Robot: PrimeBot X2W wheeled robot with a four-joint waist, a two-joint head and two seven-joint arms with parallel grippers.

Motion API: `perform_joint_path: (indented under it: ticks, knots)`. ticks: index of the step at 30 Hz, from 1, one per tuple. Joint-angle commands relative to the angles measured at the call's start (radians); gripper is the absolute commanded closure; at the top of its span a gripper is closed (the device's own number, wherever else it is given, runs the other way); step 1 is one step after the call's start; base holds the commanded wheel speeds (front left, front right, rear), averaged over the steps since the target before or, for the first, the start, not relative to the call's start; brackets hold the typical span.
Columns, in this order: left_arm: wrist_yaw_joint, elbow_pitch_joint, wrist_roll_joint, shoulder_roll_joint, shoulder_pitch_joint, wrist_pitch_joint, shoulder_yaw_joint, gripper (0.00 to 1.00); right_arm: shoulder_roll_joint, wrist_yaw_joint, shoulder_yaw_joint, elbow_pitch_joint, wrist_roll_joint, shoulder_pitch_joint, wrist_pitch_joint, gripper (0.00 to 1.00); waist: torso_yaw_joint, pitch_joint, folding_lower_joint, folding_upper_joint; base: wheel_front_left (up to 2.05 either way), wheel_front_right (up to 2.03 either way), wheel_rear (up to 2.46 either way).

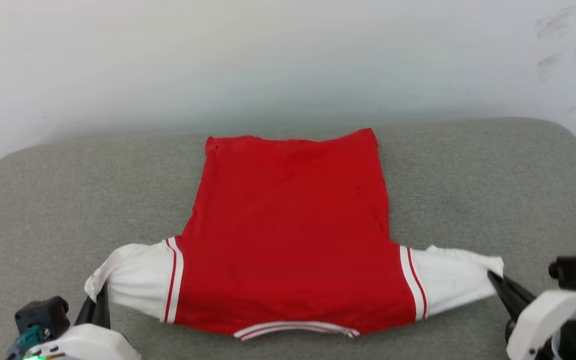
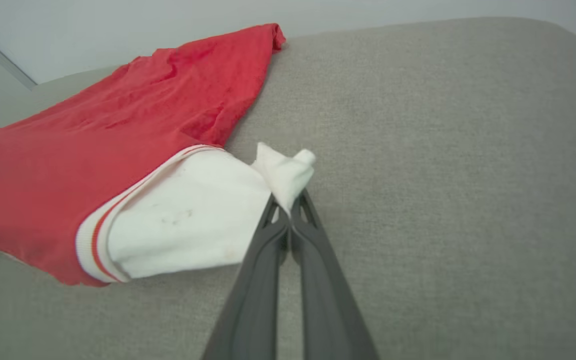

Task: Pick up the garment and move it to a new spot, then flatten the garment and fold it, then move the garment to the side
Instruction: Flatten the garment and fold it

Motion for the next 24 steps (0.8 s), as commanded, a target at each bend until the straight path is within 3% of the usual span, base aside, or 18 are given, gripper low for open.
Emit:
perform_joint_path:
  ticks: [1, 6, 11, 12, 14, 19, 24]
  knots:
    - [0.028, -0.053, 0.008, 0.018, 0.048, 0.019, 0.003, 1.0, 0.014, -0.001, -0.038, -0.038, -0.021, 0.067, 0.022, 1.0, 0.013, -0.014, 0.0004, 0.0, 0.0, 0.0, 0.0]
    - [0.121, -0.244, 0.015, 0.032, 0.214, 0.094, -0.008, 1.0, 0.092, -0.001, -0.187, -0.208, -0.104, 0.302, 0.16, 1.0, 0.025, -0.022, 0.0004, 0.0, 0.0, 0.0, 0.0]
    - [0.161, -0.313, 0.012, 0.037, 0.306, 0.132, -0.018, 1.0, 0.19, 0.0, -0.267, -0.344, -0.195, 0.46, 0.304, 1.0, 0.026, -0.018, 0.0004, 0.0, 0.0, 0.0, 0.0]
    - [0.162, -0.318, 0.012, 0.034, 0.309, 0.13, -0.021, 1.0, 0.212, 0.0, -0.276, -0.358, -0.202, 0.477, 0.323, 0.96, 0.026, -0.017, 0.0004, 0.0, 0.0, 0.0, 0.0]
    - [0.16, -0.327, 0.017, 0.028, 0.305, 0.126, -0.031, 1.0, 0.234, 0.0, -0.286, -0.387, -0.23, 0.487, 0.34, 0.0, 0.029, -0.011, 0.0004, 0.0, 0.0, 0.0, 0.0]
    - [0.142, -0.35, 0.032, 0.022, 0.26, 0.112, -0.05, 1.0, 0.272, 0.0, -0.319, -0.42, -0.245, 0.4, 0.299, 0.0, 0.038, 0.007, 0.0004, 0.0, 0.0, 0.0, 0.0]
    - [0.118, -0.378, 0.059, 0.017, 0.175, 0.111, -0.084, 1.0, 0.252, 0.0, -0.374, -0.369, -0.227, 0.231, 0.27, 0.0, 0.081, 0.069, 0.0004, 0.0, 0.0, 0.0, 0.0]
